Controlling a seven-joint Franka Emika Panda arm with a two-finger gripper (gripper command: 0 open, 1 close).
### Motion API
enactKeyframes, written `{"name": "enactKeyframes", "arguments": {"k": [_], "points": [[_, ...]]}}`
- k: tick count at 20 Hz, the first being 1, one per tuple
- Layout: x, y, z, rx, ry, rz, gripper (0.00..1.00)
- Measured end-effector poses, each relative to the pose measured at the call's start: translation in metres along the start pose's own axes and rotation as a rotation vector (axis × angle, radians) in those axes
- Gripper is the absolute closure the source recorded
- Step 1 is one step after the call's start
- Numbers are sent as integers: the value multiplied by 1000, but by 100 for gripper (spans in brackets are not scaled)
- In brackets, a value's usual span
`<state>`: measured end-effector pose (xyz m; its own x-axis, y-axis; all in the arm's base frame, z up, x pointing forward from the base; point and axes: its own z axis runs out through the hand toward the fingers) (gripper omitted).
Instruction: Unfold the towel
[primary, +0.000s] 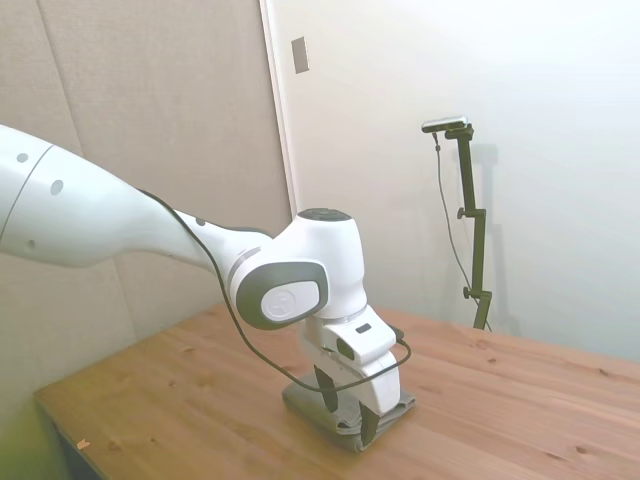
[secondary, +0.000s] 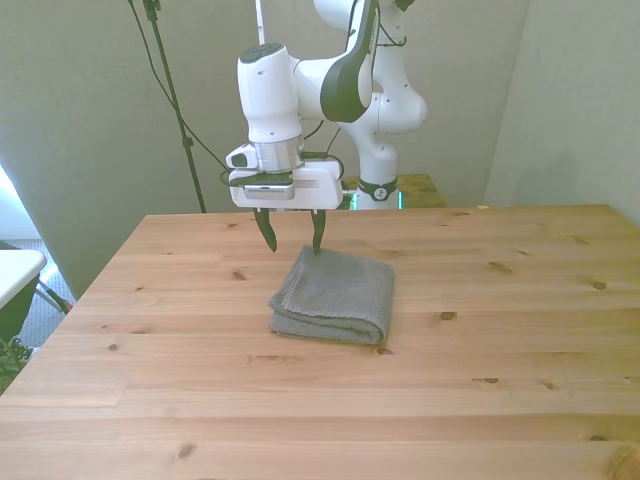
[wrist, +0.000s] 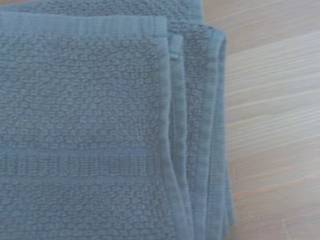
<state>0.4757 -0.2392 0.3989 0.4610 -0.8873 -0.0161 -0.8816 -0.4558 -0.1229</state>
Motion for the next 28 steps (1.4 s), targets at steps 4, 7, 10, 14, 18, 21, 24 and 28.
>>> {"name": "enactKeyframes", "arguments": {"k": [4,7,10,14,18,21,24,28], "points": [[-7,2,4,58,-34,-24,0],[-8,1,4,124,-64,-51,0],[-8,2,6,173,-86,-67,0],[-10,7,11,189,-101,-82,0],[-7,14,5,208,-101,-73,0],[-4,21,5,211,-108,-63,0],[0,27,5,221,-110,-53,0],[1,27,15,256,-128,-48,0]]}}
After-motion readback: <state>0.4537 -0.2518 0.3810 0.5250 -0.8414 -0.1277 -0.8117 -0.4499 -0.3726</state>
